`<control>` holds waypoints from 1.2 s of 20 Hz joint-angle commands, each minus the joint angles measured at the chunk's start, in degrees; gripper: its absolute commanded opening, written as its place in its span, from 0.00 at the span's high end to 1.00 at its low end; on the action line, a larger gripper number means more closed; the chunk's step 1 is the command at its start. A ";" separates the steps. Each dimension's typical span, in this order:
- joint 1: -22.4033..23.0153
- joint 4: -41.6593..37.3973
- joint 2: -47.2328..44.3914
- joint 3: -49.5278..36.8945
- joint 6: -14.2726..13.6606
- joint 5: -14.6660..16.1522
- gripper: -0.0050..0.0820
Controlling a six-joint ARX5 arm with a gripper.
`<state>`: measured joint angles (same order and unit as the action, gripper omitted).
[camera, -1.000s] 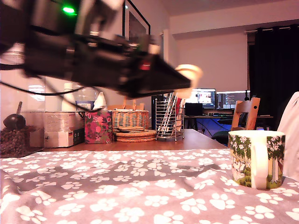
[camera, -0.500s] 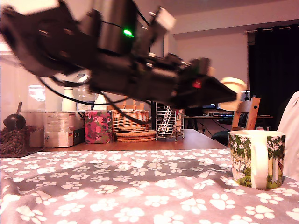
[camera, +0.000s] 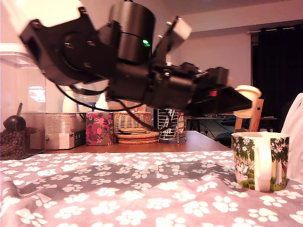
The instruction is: Pick up the coffee capsules on the table and drop them inside the coffee cup
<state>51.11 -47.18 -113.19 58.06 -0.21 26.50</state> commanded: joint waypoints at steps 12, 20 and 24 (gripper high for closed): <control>0.55 2.25 -3.52 -0.24 -0.28 -2.03 0.82; 0.55 3.89 -3.52 -0.17 -0.28 -3.04 0.82; 0.55 3.87 -3.52 -0.17 -0.28 -3.04 0.81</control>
<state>51.37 -42.83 -115.66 58.06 -0.25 23.49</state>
